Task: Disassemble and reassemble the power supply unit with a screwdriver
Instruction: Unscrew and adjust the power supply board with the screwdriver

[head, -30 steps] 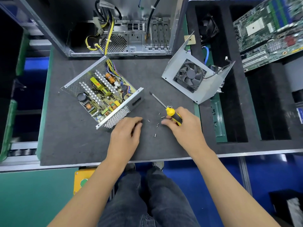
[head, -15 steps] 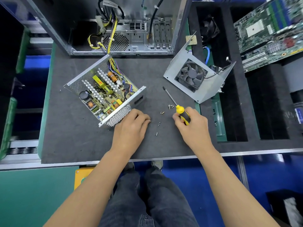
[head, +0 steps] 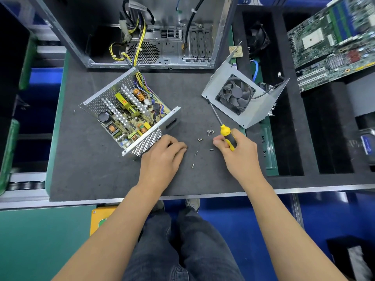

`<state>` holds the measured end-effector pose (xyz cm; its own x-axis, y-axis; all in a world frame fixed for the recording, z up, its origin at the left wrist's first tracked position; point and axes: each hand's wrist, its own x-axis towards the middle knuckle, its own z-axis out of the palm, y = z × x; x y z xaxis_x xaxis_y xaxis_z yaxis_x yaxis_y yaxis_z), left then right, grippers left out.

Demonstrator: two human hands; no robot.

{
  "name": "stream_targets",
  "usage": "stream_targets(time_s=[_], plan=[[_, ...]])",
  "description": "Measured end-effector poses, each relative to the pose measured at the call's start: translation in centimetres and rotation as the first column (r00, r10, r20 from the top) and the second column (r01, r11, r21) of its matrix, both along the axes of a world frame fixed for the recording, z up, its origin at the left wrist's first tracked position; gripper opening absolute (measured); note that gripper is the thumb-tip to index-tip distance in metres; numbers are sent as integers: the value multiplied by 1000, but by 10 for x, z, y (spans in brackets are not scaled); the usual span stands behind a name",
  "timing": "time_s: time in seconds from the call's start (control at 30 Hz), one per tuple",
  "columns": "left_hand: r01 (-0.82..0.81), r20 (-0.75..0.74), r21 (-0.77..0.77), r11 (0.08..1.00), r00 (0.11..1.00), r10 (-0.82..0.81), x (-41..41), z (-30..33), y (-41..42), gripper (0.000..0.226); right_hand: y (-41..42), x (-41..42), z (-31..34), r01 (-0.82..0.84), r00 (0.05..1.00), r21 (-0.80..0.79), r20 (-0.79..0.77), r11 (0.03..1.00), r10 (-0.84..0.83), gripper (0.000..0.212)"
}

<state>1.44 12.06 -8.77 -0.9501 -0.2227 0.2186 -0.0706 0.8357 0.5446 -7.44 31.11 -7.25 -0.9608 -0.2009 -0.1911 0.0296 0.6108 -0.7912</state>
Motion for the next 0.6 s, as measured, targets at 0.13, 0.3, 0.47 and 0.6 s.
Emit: stream_targets(time_s=[0.13, 0.3, 0.47, 0.6], plan=[[-17, 2, 7, 1000, 1000, 17, 1, -2, 0, 7, 2, 2, 1, -4, 1000, 6, 4, 1000, 4, 25], [-32, -12, 31, 999, 999, 32, 4, -3, 1, 10, 3, -1, 5, 86, 996, -34, 13, 996, -85, 17], [-14, -4, 35, 999, 1000, 14, 1, 7, 13, 9, 1, -4, 4, 97, 995, 15, -1, 995, -97, 20], [15, 63, 16, 1000, 998, -16, -4, 11, 22, 4, 1, -2, 4, 103, 995, -1, -4, 995, -103, 21]])
